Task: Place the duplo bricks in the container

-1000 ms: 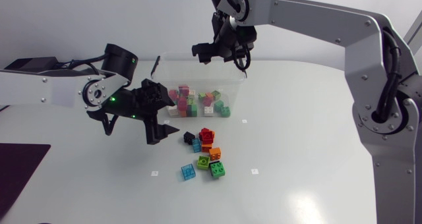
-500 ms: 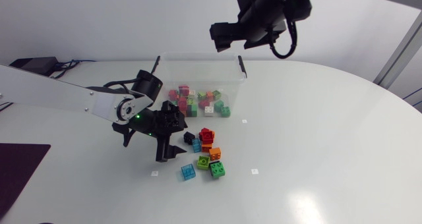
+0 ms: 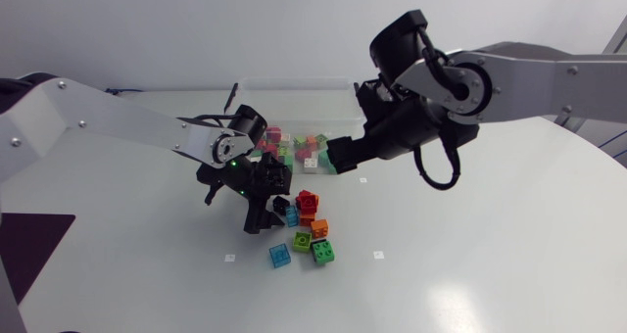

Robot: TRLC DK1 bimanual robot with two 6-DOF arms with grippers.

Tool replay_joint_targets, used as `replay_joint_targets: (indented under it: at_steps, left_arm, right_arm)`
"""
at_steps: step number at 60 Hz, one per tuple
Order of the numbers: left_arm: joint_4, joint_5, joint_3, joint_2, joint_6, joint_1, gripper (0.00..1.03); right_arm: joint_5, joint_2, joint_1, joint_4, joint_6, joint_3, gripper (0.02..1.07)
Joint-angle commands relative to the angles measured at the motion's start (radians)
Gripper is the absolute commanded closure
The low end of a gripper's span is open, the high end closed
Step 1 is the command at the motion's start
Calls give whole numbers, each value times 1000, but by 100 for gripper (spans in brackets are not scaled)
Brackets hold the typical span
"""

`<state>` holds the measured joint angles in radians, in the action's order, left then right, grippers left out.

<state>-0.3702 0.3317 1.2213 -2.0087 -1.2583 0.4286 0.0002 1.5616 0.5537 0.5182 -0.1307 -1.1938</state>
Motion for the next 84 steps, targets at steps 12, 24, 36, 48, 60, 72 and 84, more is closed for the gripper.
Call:
replay_joint_targets:
  at_steps: [12, 24, 36, 48, 60, 72, 84]
  left_arm:
    - [-44, 0, 27, -39, -36, -2, 80]
    - [-93, 0, 24, -9, -24, -22, 81]
    - [-128, 6, -19, 96, 17, -57, 82]
    - [-141, 70, -55, 240, 96, -133, 82]
    - [-138, 138, -80, 360, 154, -198, 82]
    - [-99, 182, -85, 442, 250, -226, 82]
    - [16, 204, -97, 490, 372, -231, 81]
  right_arm:
    - [4, 71, 83, -60, -69, 56, 7]
    - [17, 144, 120, -89, -106, 45, 10]
    - [38, 256, 143, -96, -110, 0, 10]
    - [63, 322, 163, -119, -119, -32, 15]
    - [70, 373, 181, -130, -133, -76, 16]
    - [87, 397, 181, -122, -159, -104, 30]
    - [98, 416, 180, -127, -168, -104, 42]
